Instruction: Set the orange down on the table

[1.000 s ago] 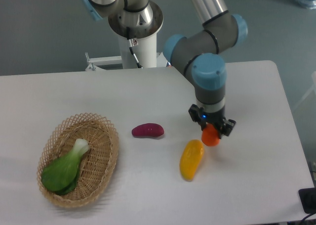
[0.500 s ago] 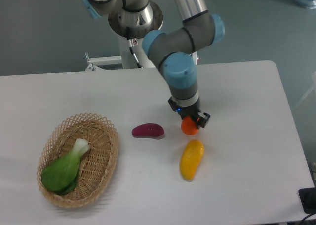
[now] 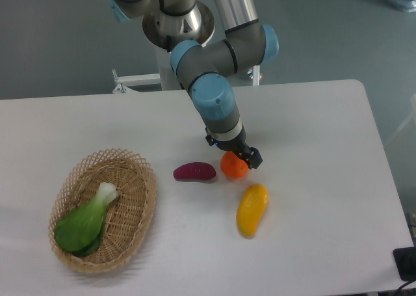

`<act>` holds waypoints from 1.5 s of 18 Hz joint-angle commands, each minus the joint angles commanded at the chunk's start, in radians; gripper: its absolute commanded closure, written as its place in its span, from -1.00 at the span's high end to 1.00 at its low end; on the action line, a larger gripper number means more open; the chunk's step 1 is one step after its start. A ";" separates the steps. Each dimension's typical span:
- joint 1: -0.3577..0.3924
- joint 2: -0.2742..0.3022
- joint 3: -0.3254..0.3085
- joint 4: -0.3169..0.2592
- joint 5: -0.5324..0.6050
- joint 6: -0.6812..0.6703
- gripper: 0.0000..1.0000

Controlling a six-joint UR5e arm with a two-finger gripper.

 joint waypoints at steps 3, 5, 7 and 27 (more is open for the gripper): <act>0.054 0.035 0.063 -0.043 -0.115 0.000 1.00; 0.084 0.037 0.113 -0.063 -0.152 -0.002 1.00; 0.107 0.029 0.161 -0.071 -0.170 -0.008 1.00; 0.164 -0.215 0.612 -0.474 -0.213 -0.003 1.00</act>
